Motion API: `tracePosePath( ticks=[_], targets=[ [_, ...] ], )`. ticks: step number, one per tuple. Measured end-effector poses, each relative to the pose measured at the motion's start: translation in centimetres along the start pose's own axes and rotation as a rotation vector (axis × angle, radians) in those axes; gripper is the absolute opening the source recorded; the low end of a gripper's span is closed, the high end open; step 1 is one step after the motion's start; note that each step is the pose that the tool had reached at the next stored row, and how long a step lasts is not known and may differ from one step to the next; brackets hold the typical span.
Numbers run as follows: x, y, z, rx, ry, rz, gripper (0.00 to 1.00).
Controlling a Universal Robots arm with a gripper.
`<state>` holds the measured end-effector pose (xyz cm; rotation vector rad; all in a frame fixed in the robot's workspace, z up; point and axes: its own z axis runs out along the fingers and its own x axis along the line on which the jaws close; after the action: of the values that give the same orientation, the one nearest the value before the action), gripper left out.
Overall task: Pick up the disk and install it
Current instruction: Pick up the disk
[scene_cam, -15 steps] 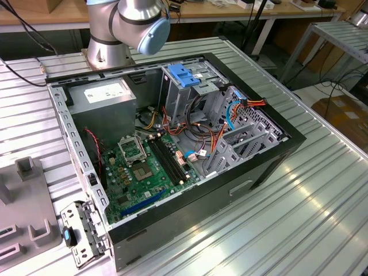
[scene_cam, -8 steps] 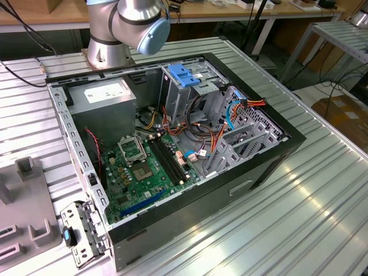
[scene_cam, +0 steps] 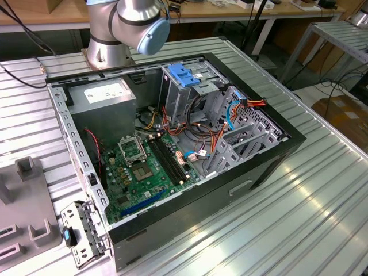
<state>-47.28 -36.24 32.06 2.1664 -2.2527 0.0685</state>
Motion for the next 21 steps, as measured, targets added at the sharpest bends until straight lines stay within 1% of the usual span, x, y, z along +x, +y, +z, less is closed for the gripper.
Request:
tracePosePath(
  ticks=[2, 3, 4, 6, 8, 12, 15, 18, 21],
  targets=[
    [0.0, 0.03, 0.03, 0.0011, 0.0165, -0.004, 0.49],
    [0.0, 0.04, 0.05, 0.0014, 0.0223, -0.006, 0.49],
    [0.01, 0.04, 0.1, 0.0015, 0.0242, -0.007, 0.49],
    [-0.01, 0.04, 0.51, 0.0016, 0.0247, -0.009, 0.49],
    [-0.03, 0.05, 0.78, 0.0016, 0.0247, -0.009, 0.49],
    [-0.05, 0.03, 1.02, 0.0014, 0.0248, -0.009, 0.49],
    [-0.06, -0.19, 1.22, 0.0014, 0.0249, -0.007, 0.49],
    [-0.07, -0.23, 1.36, 0.0013, 0.0248, -0.004, 0.49],
    [-0.08, -0.23, 1.68, 0.0012, 0.0247, -0.003, 0.49]
  ],
)
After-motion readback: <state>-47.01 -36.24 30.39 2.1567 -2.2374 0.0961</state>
